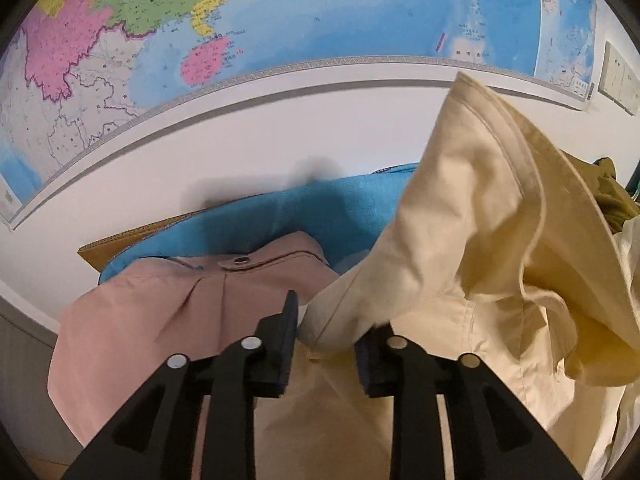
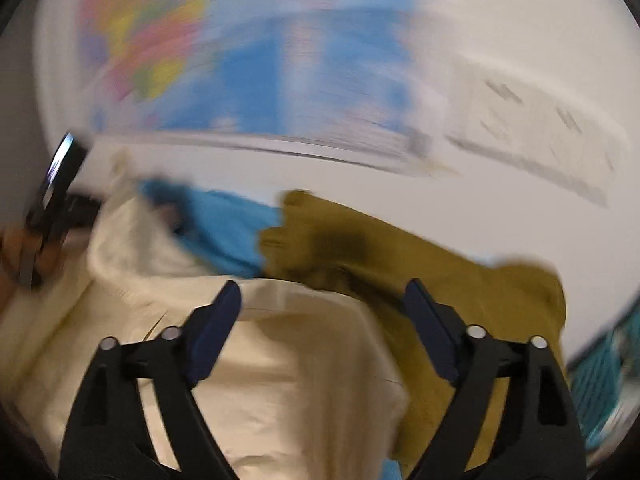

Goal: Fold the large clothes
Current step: 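Grasp the cream shirt with the left gripper while the right gripper holds it up, then lay the cream shirt flat on the bed and open both grippers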

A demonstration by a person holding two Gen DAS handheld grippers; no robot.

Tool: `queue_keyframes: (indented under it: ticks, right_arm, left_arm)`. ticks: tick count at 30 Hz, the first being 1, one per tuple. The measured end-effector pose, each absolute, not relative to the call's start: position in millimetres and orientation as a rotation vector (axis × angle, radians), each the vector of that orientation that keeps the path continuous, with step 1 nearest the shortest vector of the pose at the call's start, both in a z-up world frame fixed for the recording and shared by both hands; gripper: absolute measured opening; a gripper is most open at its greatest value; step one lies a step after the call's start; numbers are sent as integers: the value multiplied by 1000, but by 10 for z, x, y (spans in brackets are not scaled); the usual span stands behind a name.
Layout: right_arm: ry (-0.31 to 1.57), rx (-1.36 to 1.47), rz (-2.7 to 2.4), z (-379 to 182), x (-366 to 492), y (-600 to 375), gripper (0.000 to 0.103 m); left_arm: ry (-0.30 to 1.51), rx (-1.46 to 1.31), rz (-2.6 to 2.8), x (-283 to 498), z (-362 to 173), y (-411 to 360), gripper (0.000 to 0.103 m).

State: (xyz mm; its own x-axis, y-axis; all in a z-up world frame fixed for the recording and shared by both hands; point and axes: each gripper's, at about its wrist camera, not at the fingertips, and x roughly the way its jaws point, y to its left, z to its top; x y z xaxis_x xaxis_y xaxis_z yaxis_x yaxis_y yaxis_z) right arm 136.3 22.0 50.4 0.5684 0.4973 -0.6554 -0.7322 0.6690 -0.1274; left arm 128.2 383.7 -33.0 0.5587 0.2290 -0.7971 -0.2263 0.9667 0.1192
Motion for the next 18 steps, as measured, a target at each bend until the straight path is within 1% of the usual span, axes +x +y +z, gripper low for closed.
queue_keyframes:
  ticks: [1, 2, 3, 5, 6, 7, 8, 9, 10, 14, 16, 18]
  right_arm:
    - [621, -482, 778, 444, 1327, 395, 84]
    - [617, -583, 802, 332, 1250, 576, 84]
    - [609, -687, 794, 199, 1205, 743, 83]
    - [613, -780, 778, 13, 1222, 914, 78]
    - [631, -781, 770, -48, 1291, 967, 60]
    - [655, -754, 779, -49, 1362, 995, 30]
    - [697, -694, 787, -19, 1451, 970, 15]
    - [730, -616, 780, 37, 1560, 901, 3]
    - [760, -486, 801, 156, 1715, 792, 3]
    - [794, -189, 788, 425, 2121, 567, 1]
    - [820, -129, 753, 392, 2262, 556, 1]
    - [852, -151, 718, 252, 2323, 609, 1]
  left_arm:
    - [946, -10, 261, 1292, -332, 3877, 26]
    - [948, -14, 257, 1263, -225, 3612, 26]
    - [950, -15, 253, 1255, -248, 3621, 27]
    - [957, -10, 247, 1216, -401, 3709, 31]
    - [961, -4, 245, 1190, -414, 3620, 32]
    - [968, 4, 238, 1189, -423, 3614, 34]
    - [973, 7, 226, 1156, -441, 3599, 36]
    - [976, 12, 220, 1136, -401, 3465, 37]
    - [982, 22, 219, 1144, -403, 3460, 37]
    - [963, 4, 207, 1201, -344, 3501, 37]
    - [945, -9, 212, 1258, -309, 3516, 37]
    - [962, -27, 213, 1340, -343, 3517, 37]
